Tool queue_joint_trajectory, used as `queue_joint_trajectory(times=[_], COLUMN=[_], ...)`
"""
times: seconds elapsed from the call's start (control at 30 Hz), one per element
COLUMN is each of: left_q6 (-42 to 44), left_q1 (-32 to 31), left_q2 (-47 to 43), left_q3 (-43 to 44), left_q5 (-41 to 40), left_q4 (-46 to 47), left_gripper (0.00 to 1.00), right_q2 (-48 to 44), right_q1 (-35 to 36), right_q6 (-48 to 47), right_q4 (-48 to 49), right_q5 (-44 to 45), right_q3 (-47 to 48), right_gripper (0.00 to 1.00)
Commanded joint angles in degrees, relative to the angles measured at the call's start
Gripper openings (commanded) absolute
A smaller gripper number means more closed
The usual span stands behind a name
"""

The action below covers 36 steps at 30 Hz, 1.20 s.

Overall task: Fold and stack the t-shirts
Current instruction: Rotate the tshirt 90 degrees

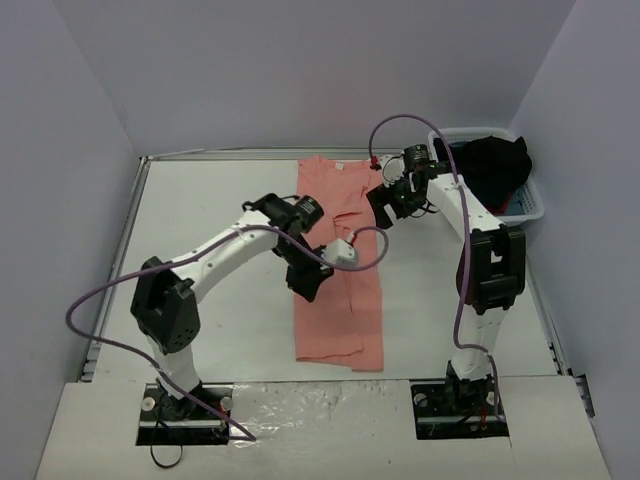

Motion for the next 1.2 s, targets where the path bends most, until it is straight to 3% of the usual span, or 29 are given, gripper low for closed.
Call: queue_joint_trajectory(times=[0.0,0.1,0.13,0.17,0.2,0.33,0.5,0.73,1.17], left_q6=[4.0,3.1,2.2,2.0,1.6,1.6,1.1,-0.5,-1.7], left_q1=[8.6,18.6,23.2,25.3,27.3,35.5,41.3,42.3,42.4], left_q2=[-8.0,-13.2,-14.5,-16.8,-18.0,-24.5,-30.9,-33.0,-31.3], left_q3=[2.0,-1.7,-2.8,-5.4,-7.0,-15.8,-24.0,-29.9,-31.4], left_q5=[4.8,4.5,3.9,3.7,3.2,3.0,2.2,2.3,3.6], left_q4=[-6.5,-2.8,-0.5,0.4,1.6,6.6,9.4,12.6,15.2], left_gripper=[0.02,0.03,0.02,0.02,0.02,0.02,0.02,0.02,0.02], right_q2=[4.1,12.0,13.4,14.8,17.2,23.2,25.5,25.8,26.5], right_q1=[1.6,2.7,3.2,3.5,3.6,4.6,8.0,12.0,12.6], right_q6=[1.9,1.7,1.6,1.8,2.1,2.4,2.8,1.9,0.6], right_q4=[-1.8,-6.3,-7.1,-7.7,-8.9,-13.7,-14.6,-14.4,-14.2], right_q5=[-2.5,-3.9,-4.1,-4.4,-5.1,-9.8,-10.4,-9.3,-6.9], right_q3=[5.5,12.7,14.7,18.3,20.0,29.0,31.6,26.8,22.8], right_gripper=[0.79,0.40,0.13,0.03,0.00,0.00,0.00,0.00,0.00])
